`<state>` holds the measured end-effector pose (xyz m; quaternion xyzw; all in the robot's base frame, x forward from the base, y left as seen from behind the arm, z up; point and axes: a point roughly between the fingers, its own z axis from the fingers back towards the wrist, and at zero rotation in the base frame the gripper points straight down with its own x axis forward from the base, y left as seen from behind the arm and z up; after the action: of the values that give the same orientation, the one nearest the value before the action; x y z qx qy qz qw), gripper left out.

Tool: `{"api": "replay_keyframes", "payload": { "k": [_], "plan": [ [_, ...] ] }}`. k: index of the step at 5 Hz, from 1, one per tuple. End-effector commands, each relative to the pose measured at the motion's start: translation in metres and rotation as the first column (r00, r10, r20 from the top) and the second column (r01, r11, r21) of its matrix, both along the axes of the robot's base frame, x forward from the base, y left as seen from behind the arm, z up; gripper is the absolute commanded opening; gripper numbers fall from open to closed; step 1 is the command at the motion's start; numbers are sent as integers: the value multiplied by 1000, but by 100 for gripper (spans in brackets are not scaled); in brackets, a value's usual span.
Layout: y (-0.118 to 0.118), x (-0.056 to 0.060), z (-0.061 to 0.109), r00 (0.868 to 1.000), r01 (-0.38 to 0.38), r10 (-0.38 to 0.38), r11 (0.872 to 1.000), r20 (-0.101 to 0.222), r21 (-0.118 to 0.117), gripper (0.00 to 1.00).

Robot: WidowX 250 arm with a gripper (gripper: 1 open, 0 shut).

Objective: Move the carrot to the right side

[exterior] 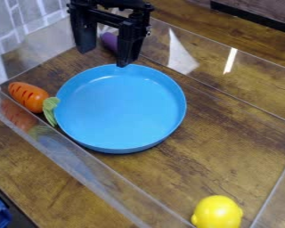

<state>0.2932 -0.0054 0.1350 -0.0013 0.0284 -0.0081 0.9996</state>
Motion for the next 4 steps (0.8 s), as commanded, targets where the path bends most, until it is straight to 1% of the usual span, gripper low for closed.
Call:
{"api": "replay_keyframes", "payload": {
  "k": [1, 2, 3, 4],
  "plan": [
    [3, -2, -6, 999, -35, 35, 999, -14, -3, 100],
    [19, -11, -14, 988, -156, 156, 988, -14, -9, 100],
    [43, -20, -17, 948, -318, 319, 948, 5, -27, 100],
    [70, -30, -25, 871, -489, 491, 870, 22, -65, 100]
  ]
}}
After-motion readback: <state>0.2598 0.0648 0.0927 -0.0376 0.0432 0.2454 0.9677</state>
